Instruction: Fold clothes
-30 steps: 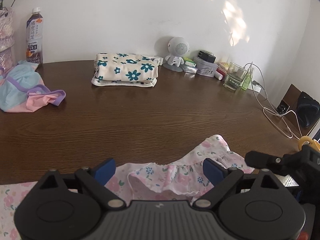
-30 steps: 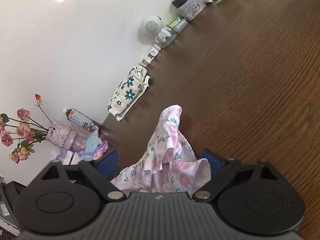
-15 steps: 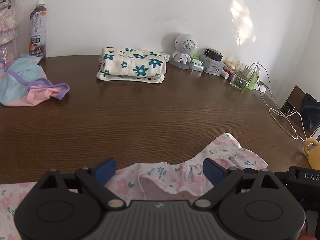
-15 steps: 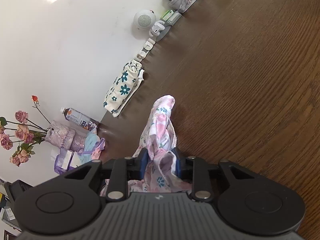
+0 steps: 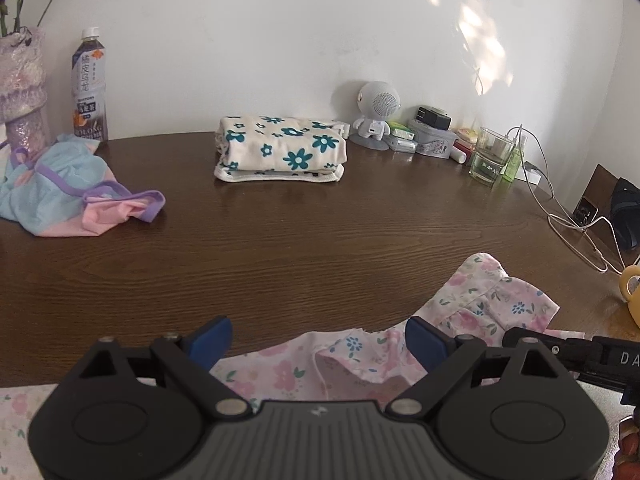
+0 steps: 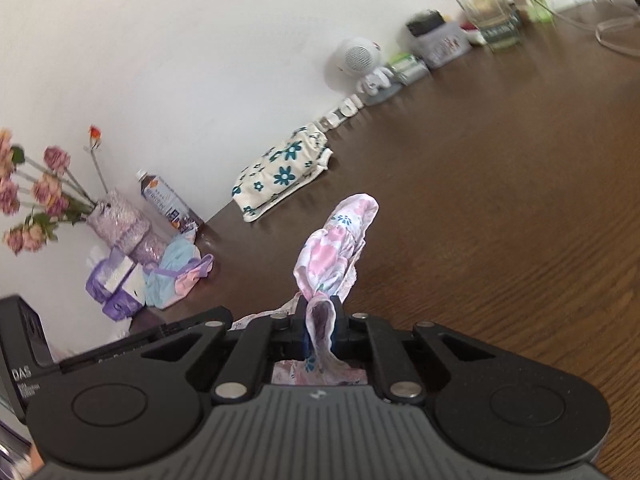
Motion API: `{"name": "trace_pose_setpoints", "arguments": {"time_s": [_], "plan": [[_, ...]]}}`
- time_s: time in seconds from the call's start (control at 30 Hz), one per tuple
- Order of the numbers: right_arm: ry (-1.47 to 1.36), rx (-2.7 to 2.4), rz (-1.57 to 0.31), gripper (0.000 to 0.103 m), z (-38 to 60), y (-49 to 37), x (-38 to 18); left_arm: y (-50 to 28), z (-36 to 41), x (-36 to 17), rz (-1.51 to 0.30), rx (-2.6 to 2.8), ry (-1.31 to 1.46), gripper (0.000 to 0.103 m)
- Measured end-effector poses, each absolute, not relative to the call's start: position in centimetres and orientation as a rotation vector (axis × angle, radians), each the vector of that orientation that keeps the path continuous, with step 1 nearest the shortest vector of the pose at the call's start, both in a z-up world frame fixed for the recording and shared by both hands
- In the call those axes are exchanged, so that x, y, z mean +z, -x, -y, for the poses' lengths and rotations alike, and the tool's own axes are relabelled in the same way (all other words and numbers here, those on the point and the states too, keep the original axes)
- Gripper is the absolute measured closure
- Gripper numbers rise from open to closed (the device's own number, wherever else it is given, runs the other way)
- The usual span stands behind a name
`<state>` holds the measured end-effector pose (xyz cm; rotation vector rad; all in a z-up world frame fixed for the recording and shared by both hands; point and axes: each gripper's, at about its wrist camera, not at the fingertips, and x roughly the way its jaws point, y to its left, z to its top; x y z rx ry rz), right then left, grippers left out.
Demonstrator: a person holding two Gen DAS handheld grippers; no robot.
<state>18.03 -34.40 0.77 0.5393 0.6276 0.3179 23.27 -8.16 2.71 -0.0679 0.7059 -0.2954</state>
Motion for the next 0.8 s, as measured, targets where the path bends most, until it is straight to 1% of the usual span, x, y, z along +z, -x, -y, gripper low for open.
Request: {"name": "trace_pose_setpoints", "arguments": {"time_s": [0.2,0.5,0.57,0.63,0.8], "plan": [[-0.448,0.335,-0.592,0.095,33.0,-17.2,1.8,-22.9,7.0,2.6,-0.707,-0.287,0.073,0.01],[-0.219,0.376,-0.549,0.095,29.0,-15.8,3.6,-21.5,4.7,3.0,-0.687,-0.279,0.064,0.01],[-0.161,0.39,-0.534,0.095,27.8,-15.3,4.0,-21.0,4.0,3.1,-0.684,-0.278,0.052,0.01],[-0.103,0.403,-0.521,0.095,26.4,-14.9,4.4,-20.4,3.3,3.3,-0.679,-0.274,0.037,0.014],[0.001,0.445,-0.506,0.095,23.2,-13.9,4.8,-18.9,1.3,3.6,-0.659,-0.247,-0.005,0.014]]}}
